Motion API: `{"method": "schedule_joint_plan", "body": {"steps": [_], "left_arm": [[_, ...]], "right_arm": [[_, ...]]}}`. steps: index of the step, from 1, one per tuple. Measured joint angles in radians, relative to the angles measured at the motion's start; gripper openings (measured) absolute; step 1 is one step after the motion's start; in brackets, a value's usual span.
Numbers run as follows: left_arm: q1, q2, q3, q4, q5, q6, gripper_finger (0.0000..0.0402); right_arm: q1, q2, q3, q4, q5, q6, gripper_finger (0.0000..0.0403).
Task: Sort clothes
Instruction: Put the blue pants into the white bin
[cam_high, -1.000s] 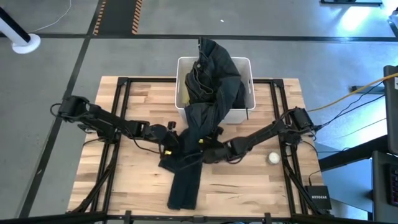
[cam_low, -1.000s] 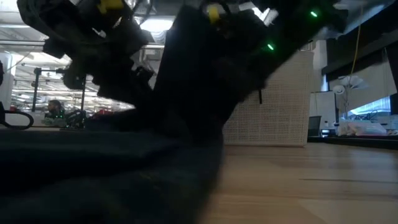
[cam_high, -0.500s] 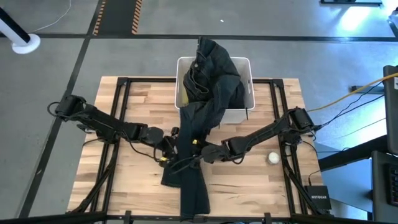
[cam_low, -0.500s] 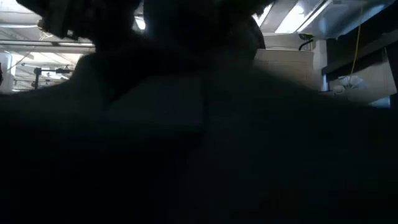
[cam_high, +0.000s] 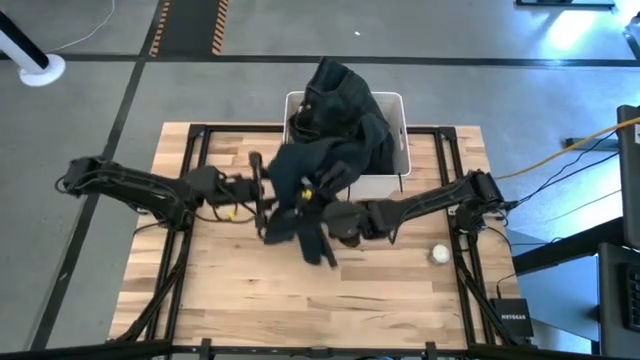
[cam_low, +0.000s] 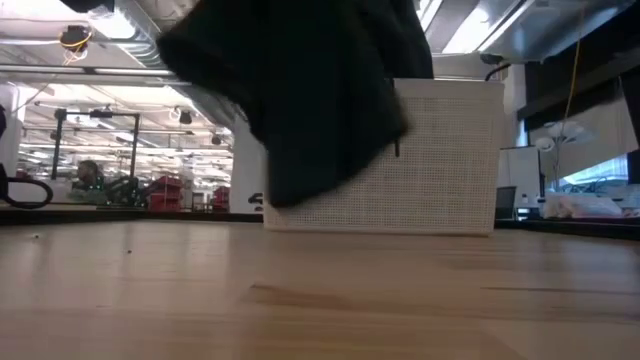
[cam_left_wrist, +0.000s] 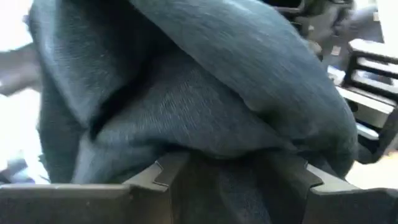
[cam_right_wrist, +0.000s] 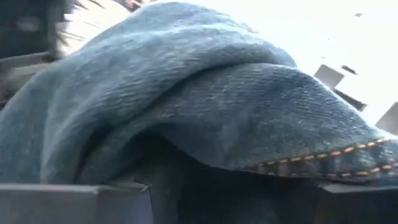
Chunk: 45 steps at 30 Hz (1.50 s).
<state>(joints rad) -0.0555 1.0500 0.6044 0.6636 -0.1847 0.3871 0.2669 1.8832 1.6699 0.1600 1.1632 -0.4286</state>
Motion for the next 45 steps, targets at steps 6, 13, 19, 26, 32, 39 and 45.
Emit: {"method": "schedule_joint_plan", "body": {"steps": [6, 13, 19, 26, 32, 39, 45], "left_arm": [[0.116, 0.024, 0.079, 0.098, -0.002, 0.022, 0.0153], [0.249, 0.133, 0.257, 0.087, 0.003, 0.038, 0.0153], [0.363, 0.3, 0.461, 0.06, 0.074, 0.034, 0.0153], [0.479, 0.478, 0.696, 0.017, 0.079, 0.016, 0.0153], [0.566, 0.582, 0.814, 0.001, 0.08, 0.164, 0.0153], [0.668, 0.648, 0.839, -0.128, 0.076, 0.175, 0.0153], [0.691, 0.65, 0.839, -0.494, 0.077, 0.004, 0.0153]], "right_arm": [[-0.082, 0.003, 0.198, -0.125, 0.022, -0.127, 0.0213], [-0.174, 0.003, 0.414, -0.442, 0.103, -0.13, 0.0213], [-0.251, 0.003, 0.617, -0.677, 0.105, -0.132, 0.0213], [-0.332, -0.049, 0.661, -0.769, 0.087, -0.148, 0.0213], [-0.414, -0.057, 0.661, -0.934, -0.02, -0.027, 0.0213], [-0.565, -0.048, 0.66, -1.232, -0.257, 0.272, 0.0213], [-0.693, -0.035, 0.659, -1.408, -0.563, 0.45, 0.0213]]}}
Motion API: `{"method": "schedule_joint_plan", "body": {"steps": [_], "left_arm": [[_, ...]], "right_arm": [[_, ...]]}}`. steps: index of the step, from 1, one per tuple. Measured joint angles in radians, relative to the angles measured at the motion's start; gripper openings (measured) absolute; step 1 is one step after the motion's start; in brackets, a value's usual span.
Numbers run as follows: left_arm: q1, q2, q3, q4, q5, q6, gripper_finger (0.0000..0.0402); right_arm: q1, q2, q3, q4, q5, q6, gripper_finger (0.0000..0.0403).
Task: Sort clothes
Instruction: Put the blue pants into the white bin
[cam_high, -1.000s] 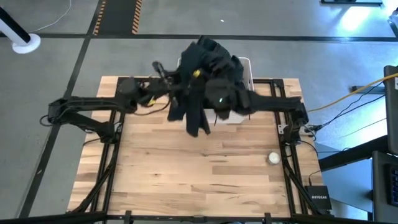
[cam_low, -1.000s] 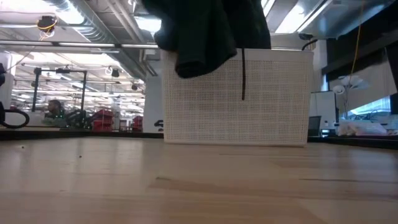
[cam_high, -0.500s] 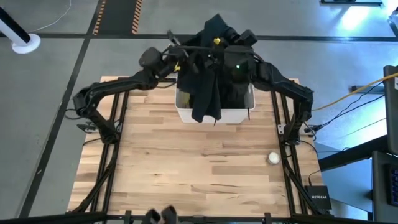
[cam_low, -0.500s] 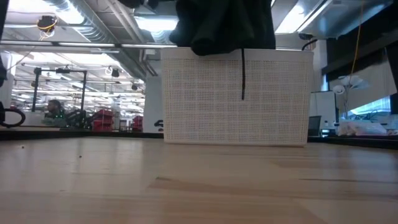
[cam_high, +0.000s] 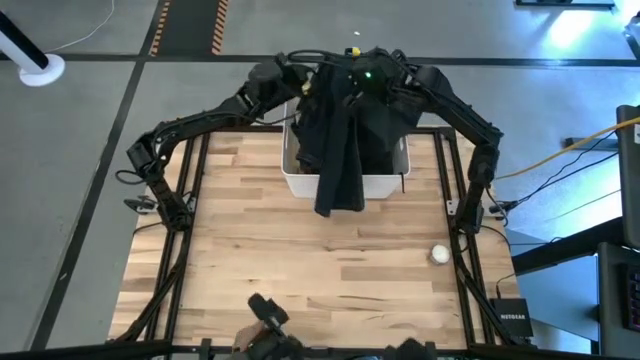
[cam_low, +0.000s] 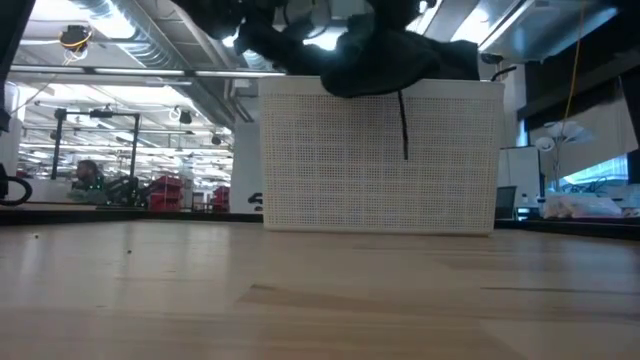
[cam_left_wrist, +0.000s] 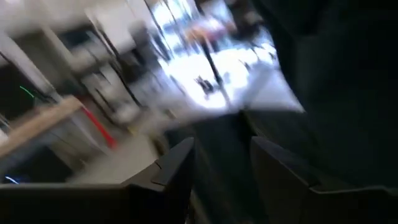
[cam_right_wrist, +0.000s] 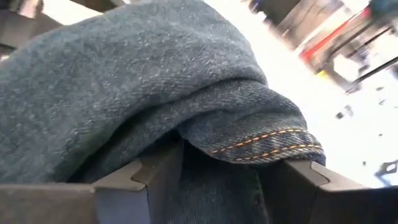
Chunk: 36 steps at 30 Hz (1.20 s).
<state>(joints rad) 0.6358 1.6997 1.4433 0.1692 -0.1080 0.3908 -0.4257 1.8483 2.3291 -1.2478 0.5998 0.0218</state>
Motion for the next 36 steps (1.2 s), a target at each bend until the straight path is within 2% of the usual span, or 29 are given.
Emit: {"method": "schedule_joint_plan", "body": {"steps": [3, 9, 13, 15, 19, 20, 22, 25, 29, 31, 33, 36], "left_arm": [[-0.013, -0.003, 0.0, -0.138, 0.044, -0.049, 0.0153], [-0.07, -0.069, -0.001, -0.313, 0.086, -0.086, 0.0153], [-0.113, -0.14, -0.062, -0.265, 0.114, -0.093, 0.0153], [-0.134, -0.168, -0.102, -0.21, 0.24, -0.093, 0.0153], [-0.19, -0.178, -0.169, -0.182, 0.599, -0.065, 0.0153], [-0.208, -0.174, -0.187, -0.179, 0.655, -0.06, 0.0153], [-0.243, -0.148, -0.201, -0.152, 0.686, -0.043, 0.0153], [-0.267, -0.096, -0.202, -0.136, 0.64, -0.039, 0.0153], [-0.242, -0.033, -0.205, -0.036, 0.316, -0.053, 0.0153], [-0.193, -0.018, -0.195, 0.049, 0.216, -0.119, 0.0153], [-0.133, -0.017, -0.174, 0.07, 0.172, -0.194, 0.0153], [-0.058, -0.019, -0.166, 0.046, 0.16, -0.237, 0.0153]], "right_arm": [[-0.03, 0.023, 0.0, -0.041, -0.065, 0.009, 0.0213], [-0.059, 0.06, 0.0, -0.044, -0.053, -0.025, 0.0213], [-0.088, 0.069, -0.001, -0.058, -0.06, -0.026, 0.0213], [-0.101, 0.069, -0.001, -0.06, -0.079, -0.026, 0.0213], [-0.106, 0.068, -0.001, -0.062, -0.096, -0.026, 0.0213], [-0.105, 0.068, -0.001, -0.063, -0.096, -0.027, 0.0213], [-0.105, 0.068, -0.001, -0.06, -0.096, -0.027, 0.0213], [-0.105, 0.068, -0.001, -0.053, -0.098, -0.027, 0.0213], [-0.105, 0.068, -0.001, -0.056, -0.11, -0.021, 0.0213], [-0.105, 0.068, -0.001, -0.06, -0.112, -0.018, 0.0213], [-0.105, 0.068, -0.001, -0.061, -0.114, -0.018, 0.0213], [-0.105, 0.068, -0.001, -0.058, -0.122, -0.018, 0.0213]]}}
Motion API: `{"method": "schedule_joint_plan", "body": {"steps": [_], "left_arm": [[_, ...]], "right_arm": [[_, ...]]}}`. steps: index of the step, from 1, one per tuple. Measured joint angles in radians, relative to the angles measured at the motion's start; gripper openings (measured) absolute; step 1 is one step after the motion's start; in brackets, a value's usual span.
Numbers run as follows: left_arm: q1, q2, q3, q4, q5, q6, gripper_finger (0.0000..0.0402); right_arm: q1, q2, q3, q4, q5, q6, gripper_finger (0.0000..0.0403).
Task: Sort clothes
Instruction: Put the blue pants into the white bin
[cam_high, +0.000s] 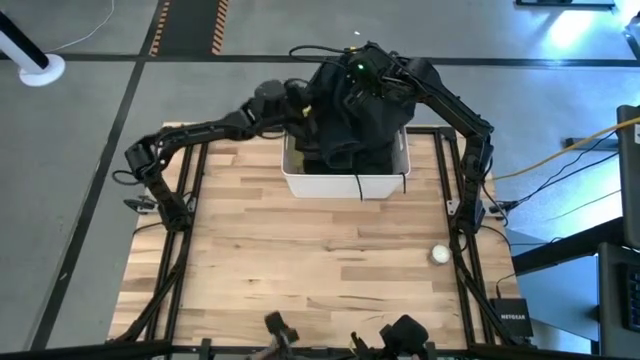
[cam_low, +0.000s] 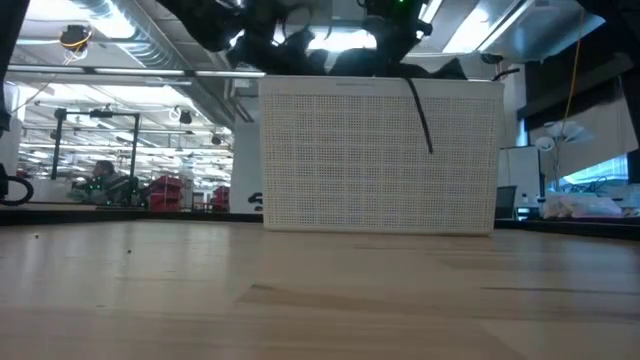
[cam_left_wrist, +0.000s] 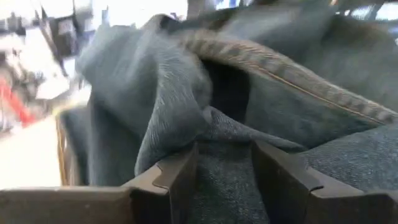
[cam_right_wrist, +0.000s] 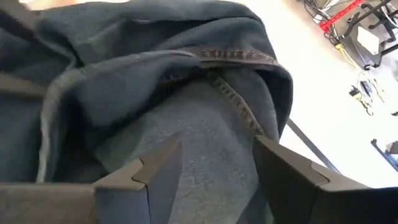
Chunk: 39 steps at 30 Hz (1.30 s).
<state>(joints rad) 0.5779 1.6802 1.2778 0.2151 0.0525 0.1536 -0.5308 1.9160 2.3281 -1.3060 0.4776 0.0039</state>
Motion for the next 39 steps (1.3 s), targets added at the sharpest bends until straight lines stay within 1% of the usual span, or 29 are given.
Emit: {"method": "schedule_joint_plan", "body": {"steps": [2, 6, 10, 15, 18, 24, 29, 33, 39], "left_arm": [[0.032, 0.0, -0.001, -0.091, 0.007, -0.007, 0.0153], [0.049, 0.029, -0.031, -0.214, 0.018, 0.063, 0.0153], [0.01, 0.045, -0.055, -0.255, 0.022, 0.12, 0.0153], [-0.065, 0.006, -0.067, -0.324, 0.026, 0.165, 0.0153], [-0.096, -0.069, -0.073, -0.358, 0.012, 0.196, 0.0153], [-0.111, -0.279, -0.069, -0.384, -0.036, 0.245, 0.0153], [-0.098, -0.427, -0.091, -0.39, -0.042, 0.216, 0.0153], [-0.089, -0.493, -0.147, -0.383, -0.043, 0.179, 0.0153], [-0.084, -0.535, -0.263, -0.326, -0.046, 0.118, 0.0153]], "right_arm": [[0.0, 0.0, 0.0, 0.001, -0.019, -0.005, 0.0213], [0.0, 0.0, 0.0, 0.013, -0.121, -0.012, 0.0213], [-0.006, 0.026, 0.002, 0.034, -0.184, -0.032, 0.0213], [-0.021, 0.112, 0.002, 0.039, -0.183, -0.034, 0.0213], [-0.028, 0.177, 0.002, 0.033, -0.183, -0.027, 0.0213], [-0.025, 0.287, 0.004, 0.029, -0.254, -0.026, 0.0213], [-0.011, 0.364, 0.006, 0.044, -0.269, 0.003, 0.0213], [0.009, 0.419, 0.006, 0.077, -0.264, 0.006, 0.0213], [0.041, 0.475, 0.004, 0.111, -0.272, 0.016, 0.0213]]}}
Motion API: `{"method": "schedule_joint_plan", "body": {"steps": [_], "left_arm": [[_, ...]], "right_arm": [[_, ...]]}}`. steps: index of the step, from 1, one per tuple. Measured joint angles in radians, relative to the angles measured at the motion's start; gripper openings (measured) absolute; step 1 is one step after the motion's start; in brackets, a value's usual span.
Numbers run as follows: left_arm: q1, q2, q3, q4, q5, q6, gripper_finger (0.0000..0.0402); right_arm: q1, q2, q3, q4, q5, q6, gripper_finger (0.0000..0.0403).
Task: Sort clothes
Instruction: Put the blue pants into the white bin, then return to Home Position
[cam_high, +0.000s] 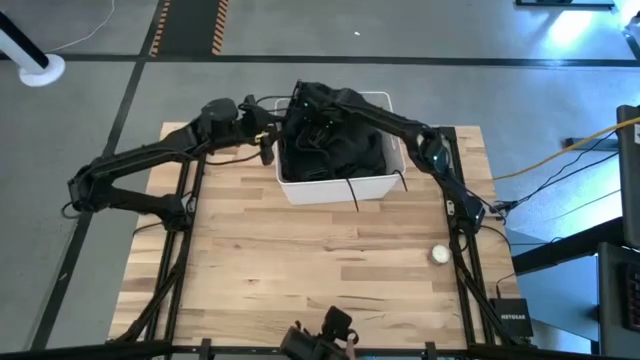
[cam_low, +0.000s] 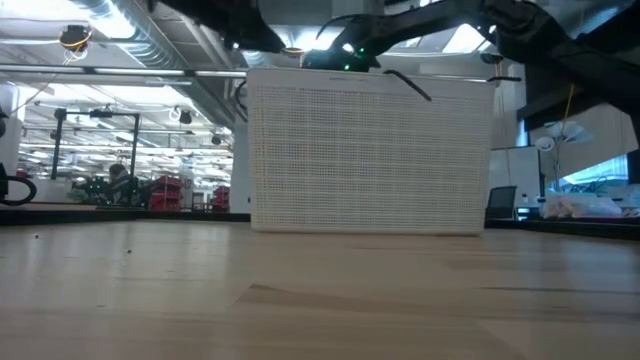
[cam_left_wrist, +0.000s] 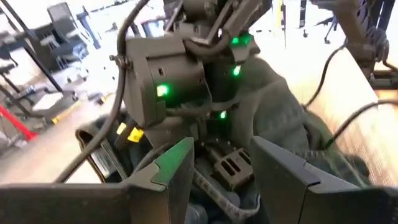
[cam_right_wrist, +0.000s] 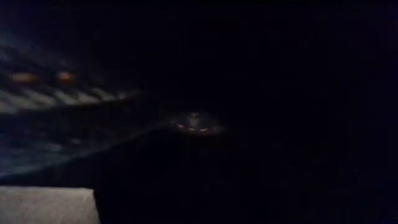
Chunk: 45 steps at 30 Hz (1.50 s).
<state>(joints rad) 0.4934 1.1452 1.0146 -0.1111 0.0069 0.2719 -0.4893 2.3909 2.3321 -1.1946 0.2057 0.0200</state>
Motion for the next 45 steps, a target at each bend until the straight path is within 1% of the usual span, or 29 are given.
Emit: {"method": "schedule_joint_plan", "body": {"steps": [2, 6, 12, 17, 21, 24, 28, 32, 34, 38, 40, 42, 45], "left_arm": [[0.0, -0.001, -0.022, -0.002, 0.0, -0.012, 0.0153], [0.0, -0.016, -0.04, -0.008, 0.0, -0.03, 0.0153], [-0.003, -0.075, -0.04, 0.016, 0.0, -0.036, 0.0153], [-0.003, -0.113, -0.04, 0.014, 0.0, -0.038, 0.0153], [-0.003, -0.127, -0.054, 0.027, 0.042, -0.044, 0.0153], [-0.003, -0.15, -0.107, 0.065, 0.071, -0.063, 0.0153], [-0.005, -0.23, -0.233, 0.16, 0.072, -0.094, 0.0153], [-0.025, -0.34, -0.35, 0.226, 0.072, -0.144, 0.0153], [-0.04, -0.388, -0.389, 0.229, 0.072, -0.157, 0.0153], [-0.071, -0.467, -0.461, 0.215, 0.071, -0.166, 0.0153], [-0.084, -0.5, -0.485, 0.204, 0.071, -0.178, 0.0153], [-0.095, -0.529, -0.508, 0.196, 0.071, -0.193, 0.0153], [-0.112, -0.564, -0.54, 0.197, 0.071, -0.207, 0.0153]], "right_arm": [[0.006, -0.003, 0.0, -0.003, 0.018, 0.0, 0.0213], [0.026, -0.073, -0.009, -0.034, 0.045, -0.006, 0.0213], [0.076, -0.249, -0.004, -0.045, 0.017, -0.033, 0.0213], [0.12, -0.337, -0.008, -0.075, -0.003, -0.052, 0.0213], [0.147, -0.426, -0.004, -0.108, -0.019, -0.076, 0.0213], [0.153, -0.464, -0.004, -0.143, -0.057, -0.079, 0.0213], [0.164, -0.512, -0.005, -0.178, -0.093, -0.081, 0.0213], [0.199, -0.54, -0.004, -0.196, -0.093, -0.081, 0.0213], [0.226, -0.554, -0.005, -0.197, -0.092, -0.081, 0.0213], [0.299, -0.596, -0.007, -0.2, -0.025, -0.081, 0.0213], [0.341, -0.637, -0.059, -0.189, 0.025, -0.079, 0.0213], [0.374, -0.7, -0.162, -0.152, 0.049, -0.072, 0.0213], [0.407, -0.862, -0.418, -0.002, 0.051, -0.049, 0.0213]]}}
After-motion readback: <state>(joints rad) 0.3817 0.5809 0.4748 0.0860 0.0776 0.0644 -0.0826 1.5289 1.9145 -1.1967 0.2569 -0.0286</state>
